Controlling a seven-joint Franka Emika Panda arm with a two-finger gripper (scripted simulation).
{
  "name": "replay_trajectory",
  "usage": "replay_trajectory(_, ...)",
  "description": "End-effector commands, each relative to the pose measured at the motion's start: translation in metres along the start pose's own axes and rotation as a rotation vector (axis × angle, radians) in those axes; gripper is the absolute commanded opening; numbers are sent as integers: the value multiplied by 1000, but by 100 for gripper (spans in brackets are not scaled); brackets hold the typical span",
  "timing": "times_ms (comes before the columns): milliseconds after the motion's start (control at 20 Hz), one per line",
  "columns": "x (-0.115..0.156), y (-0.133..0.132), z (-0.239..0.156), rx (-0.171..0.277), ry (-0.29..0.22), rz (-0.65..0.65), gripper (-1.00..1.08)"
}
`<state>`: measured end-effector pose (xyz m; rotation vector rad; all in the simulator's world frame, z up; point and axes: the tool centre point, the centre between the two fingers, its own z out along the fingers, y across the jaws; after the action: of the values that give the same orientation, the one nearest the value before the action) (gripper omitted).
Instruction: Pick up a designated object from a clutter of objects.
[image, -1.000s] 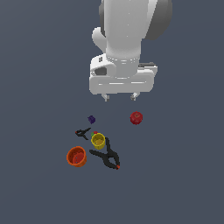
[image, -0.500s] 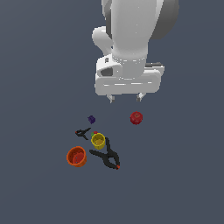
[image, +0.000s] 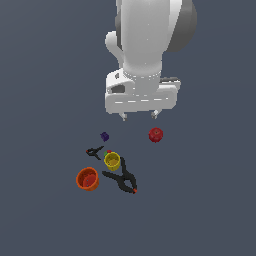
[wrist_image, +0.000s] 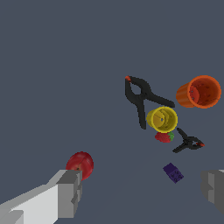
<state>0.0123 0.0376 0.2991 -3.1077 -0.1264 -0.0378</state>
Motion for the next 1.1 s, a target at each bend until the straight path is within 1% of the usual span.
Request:
replay_trajectory(0,-1,7,9,0,-1,-21,100)
replay_trajectory(500,-16,47,63,-2,-4,-157,100)
replay_trajectory(1050,-49,97,128,-8,-11,-336,100)
